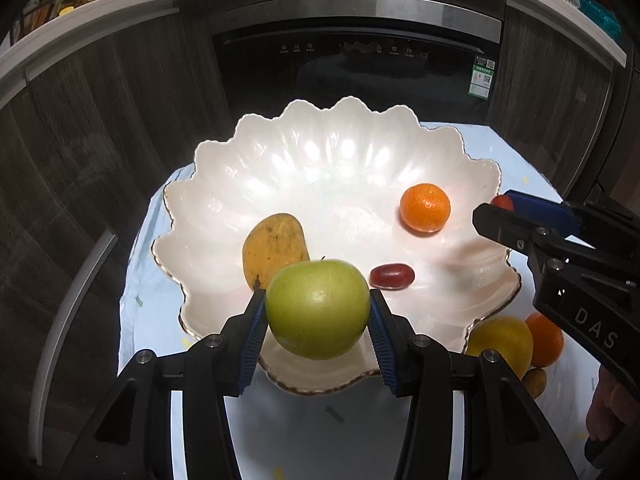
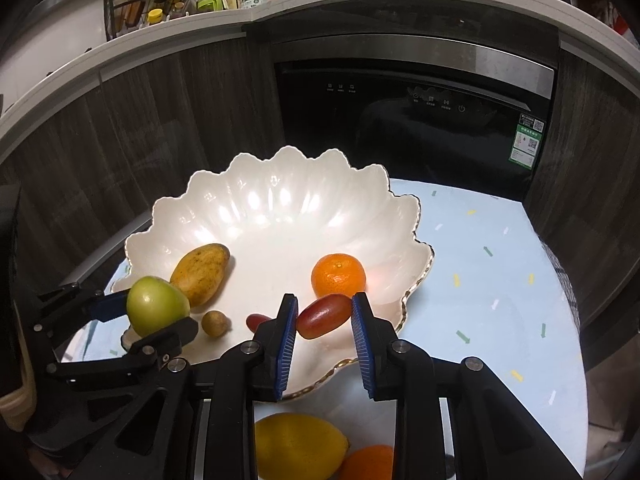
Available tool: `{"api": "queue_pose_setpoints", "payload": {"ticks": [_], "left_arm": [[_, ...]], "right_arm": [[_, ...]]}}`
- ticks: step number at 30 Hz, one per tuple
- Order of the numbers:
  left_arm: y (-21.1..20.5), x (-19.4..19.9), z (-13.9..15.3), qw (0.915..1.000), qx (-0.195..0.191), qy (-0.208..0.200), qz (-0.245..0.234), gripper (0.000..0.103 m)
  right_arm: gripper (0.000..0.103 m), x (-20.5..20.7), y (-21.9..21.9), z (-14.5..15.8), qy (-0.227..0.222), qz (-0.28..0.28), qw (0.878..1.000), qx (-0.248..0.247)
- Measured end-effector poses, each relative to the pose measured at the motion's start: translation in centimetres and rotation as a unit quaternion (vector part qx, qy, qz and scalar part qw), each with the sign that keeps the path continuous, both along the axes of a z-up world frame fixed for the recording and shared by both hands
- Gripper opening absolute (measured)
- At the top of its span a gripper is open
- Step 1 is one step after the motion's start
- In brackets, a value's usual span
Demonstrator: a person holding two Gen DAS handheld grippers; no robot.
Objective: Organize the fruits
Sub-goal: 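Open the left gripper to drop the apple while the right gripper releases the date into the bowl, then withdraw both open grippers from the bowl toward the grapefruit and orange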
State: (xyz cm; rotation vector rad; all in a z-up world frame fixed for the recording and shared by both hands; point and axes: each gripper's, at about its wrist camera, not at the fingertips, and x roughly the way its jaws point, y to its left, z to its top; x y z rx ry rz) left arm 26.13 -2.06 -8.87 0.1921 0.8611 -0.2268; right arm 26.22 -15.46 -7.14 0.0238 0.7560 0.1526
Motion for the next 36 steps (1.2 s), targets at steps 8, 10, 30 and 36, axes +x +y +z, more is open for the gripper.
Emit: {"api": "queue_pose_setpoints", "payload": {"ticks": [8,10,30,36], "left_arm": [[-0.1,-0.9,1.1,0.9994,0.011,-0.034,-0.001,0.076],[0.0,-1.0,1.2,0.9993,0.012,-0.036,0.001,0.083],[0.7,-4.3,4.5,0.9975,0.002,-0.068,0.018,0.096],[1.0,-5.9,5.5,0.9966,0.0,-0.078,0.024,0.096]], "right_arm": [[0.065,-0.5,-0.3,0.5,-0.01,-0.013,1.0,0.011],[0.076,-0.8,-0.5,0.8,-0.017,-0.021,1.0,0.011],[0.081,-4.7,-1.2,4.1,-0.054,-0.041,0.998,0.003],[0.081,-6.2,-1.0,5.0,-0.062,-0.041,0.997,0.001]]}}
